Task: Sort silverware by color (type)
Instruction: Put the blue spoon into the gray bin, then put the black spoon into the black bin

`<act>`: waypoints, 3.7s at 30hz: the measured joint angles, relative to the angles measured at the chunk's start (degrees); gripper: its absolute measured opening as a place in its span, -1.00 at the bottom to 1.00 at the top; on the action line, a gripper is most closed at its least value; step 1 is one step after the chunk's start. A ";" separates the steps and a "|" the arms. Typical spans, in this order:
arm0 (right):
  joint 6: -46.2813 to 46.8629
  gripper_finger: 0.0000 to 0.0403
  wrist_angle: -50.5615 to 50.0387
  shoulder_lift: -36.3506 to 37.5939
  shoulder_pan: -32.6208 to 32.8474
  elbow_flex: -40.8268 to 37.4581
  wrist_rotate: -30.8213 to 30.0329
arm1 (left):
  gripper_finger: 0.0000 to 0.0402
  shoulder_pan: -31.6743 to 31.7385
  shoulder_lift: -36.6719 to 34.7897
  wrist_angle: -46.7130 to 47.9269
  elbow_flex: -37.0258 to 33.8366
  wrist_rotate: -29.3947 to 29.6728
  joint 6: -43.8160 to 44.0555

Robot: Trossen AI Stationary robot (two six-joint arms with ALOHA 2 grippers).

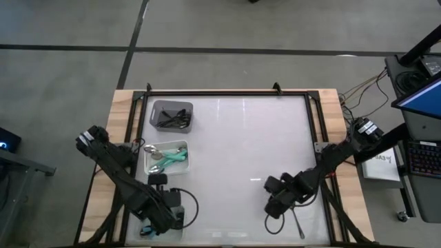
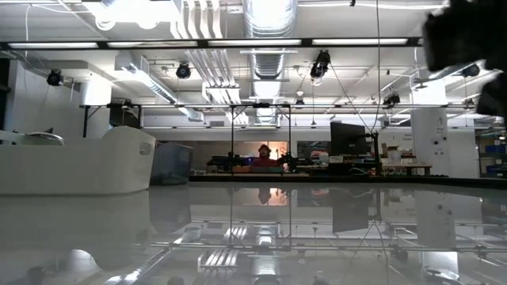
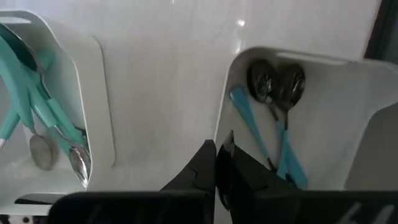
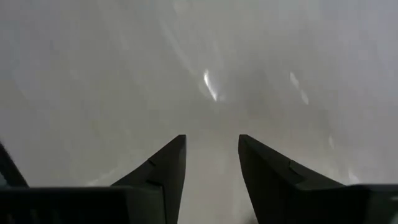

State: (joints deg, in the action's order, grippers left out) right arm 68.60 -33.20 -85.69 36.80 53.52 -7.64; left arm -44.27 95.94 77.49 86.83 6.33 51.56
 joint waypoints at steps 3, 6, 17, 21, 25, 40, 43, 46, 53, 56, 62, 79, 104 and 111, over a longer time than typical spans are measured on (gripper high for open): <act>6.81 -0.31 -2.53 0.00 2.17 -0.70 3.70 | -0.99 -0.69 1.31 -0.25 -0.40 0.00 -1.55; 11.95 -0.31 -3.71 0.00 4.61 -0.73 5.50 | -0.99 -1.05 2.83 -0.41 -0.40 0.02 -4.49; 27.96 -0.33 -5.58 0.00 11.71 -0.73 6.67 | -0.91 -1.07 7.57 -0.39 -0.40 0.15 -10.04; 33.20 -0.33 -5.74 0.00 13.90 -0.73 10.38 | -0.82 -1.07 8.36 -0.51 -0.40 0.13 -10.06; 36.59 -0.33 -5.77 0.00 15.13 -0.73 11.09 | -0.74 -1.07 8.42 -0.58 -0.40 0.14 -10.00; 35.76 -0.35 -5.36 -8.37 15.46 -0.40 17.20 | -0.61 -1.05 8.44 -0.51 3.14 0.71 -10.61; 33.75 -0.39 -5.54 -8.66 15.45 -0.44 17.20 | -0.61 -1.05 8.44 -0.36 3.94 1.63 -10.61; 32.26 -0.52 -5.79 -8.68 15.42 -0.55 16.60 | -0.61 -1.05 8.44 -0.29 4.65 2.99 -10.61; 28.79 -0.93 -7.46 -9.00 15.51 -0.62 13.87 | -0.61 -1.00 8.44 -0.67 5.39 9.60 -10.61; 27.57 -0.94 -8.33 -9.01 15.43 -0.61 13.57 | -0.61 -1.00 8.44 -1.36 5.39 13.67 -10.61; 21.99 -0.95 -8.45 -8.94 14.08 -0.17 12.66 | -0.61 -0.94 8.59 -6.31 5.39 26.93 -9.25; -7.21 -0.96 -7.96 -7.17 2.59 4.78 -18.18 | -0.61 3.04 15.92 -12.34 5.33 53.45 15.20; -56.47 -0.96 23.33 -6.30 -4.97 12.56 -36.37 | -0.61 5.55 22.25 -33.34 5.33 74.29 11.95; -59.21 -0.96 23.71 -6.30 -5.01 12.56 -42.21 | -0.61 5.55 22.21 -35.00 5.35 74.25 11.93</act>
State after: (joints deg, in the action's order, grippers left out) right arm 9.39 -9.49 -91.98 31.79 66.08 -49.85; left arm -38.72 118.15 42.49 92.18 80.58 63.49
